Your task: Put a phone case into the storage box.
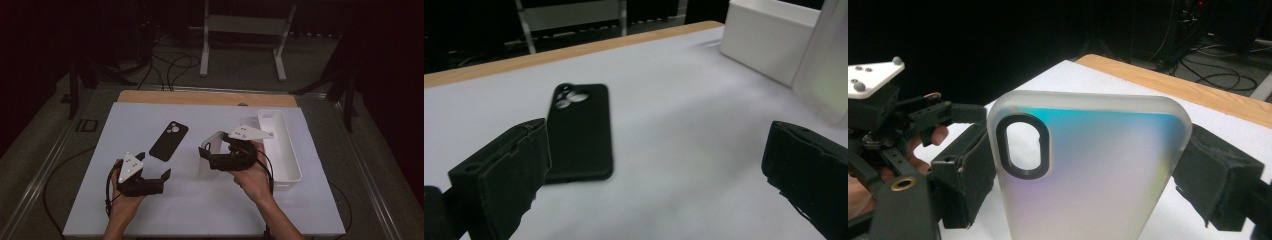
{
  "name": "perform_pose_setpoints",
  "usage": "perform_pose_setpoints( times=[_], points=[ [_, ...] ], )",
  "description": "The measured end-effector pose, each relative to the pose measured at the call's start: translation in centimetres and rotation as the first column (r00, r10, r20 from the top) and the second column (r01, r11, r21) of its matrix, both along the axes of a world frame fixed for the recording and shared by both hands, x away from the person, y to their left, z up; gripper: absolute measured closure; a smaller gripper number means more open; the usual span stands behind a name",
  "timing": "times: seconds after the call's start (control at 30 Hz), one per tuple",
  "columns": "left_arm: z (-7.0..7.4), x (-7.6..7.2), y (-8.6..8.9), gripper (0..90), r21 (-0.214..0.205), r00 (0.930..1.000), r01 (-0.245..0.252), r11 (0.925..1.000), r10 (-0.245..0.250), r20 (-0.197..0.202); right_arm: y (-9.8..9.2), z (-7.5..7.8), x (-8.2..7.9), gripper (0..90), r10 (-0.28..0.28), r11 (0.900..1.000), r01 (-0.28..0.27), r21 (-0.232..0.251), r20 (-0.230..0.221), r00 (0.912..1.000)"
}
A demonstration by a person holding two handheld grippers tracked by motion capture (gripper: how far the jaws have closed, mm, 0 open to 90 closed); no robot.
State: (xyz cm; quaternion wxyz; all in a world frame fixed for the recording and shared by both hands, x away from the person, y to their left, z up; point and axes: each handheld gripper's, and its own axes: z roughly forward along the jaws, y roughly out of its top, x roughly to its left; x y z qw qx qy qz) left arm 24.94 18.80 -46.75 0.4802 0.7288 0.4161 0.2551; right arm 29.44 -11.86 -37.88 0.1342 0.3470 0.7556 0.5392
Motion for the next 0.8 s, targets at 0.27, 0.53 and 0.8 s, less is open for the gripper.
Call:
perform_pose_setpoints(
  times=[0.27, 0.53, 0.8],
  points=[
    [-1.3, -1.5, 2.3, 0.0, 0.027, 0.9987, -0.047, 0.9985, 0.047, 0.02, -0.1, -0.1, 0.1, 16.5, -0.007, 1.0, 0.007, 0.002, 0.0, 1.0],
    [-2.5, -1.8, 3.1, 0.0, 0.03, 0.9966, -0.082, 0.9962, 0.082, 0.012, -0.1, 0.1, 0.3, 16.5, -0.016, 0.9998, 0.016, -0.008, 0.006, 0.9998],
    [-2.8, -1.7, 3.4, 0.0, 0.032, 0.9931, -0.116, 0.9928, 0.115, 0.02, -0.5, 0.2, 1.0, 16.5, -0.036, 0.9993, 0.036, -0.003, 0.017, 0.9992]
  ],
)
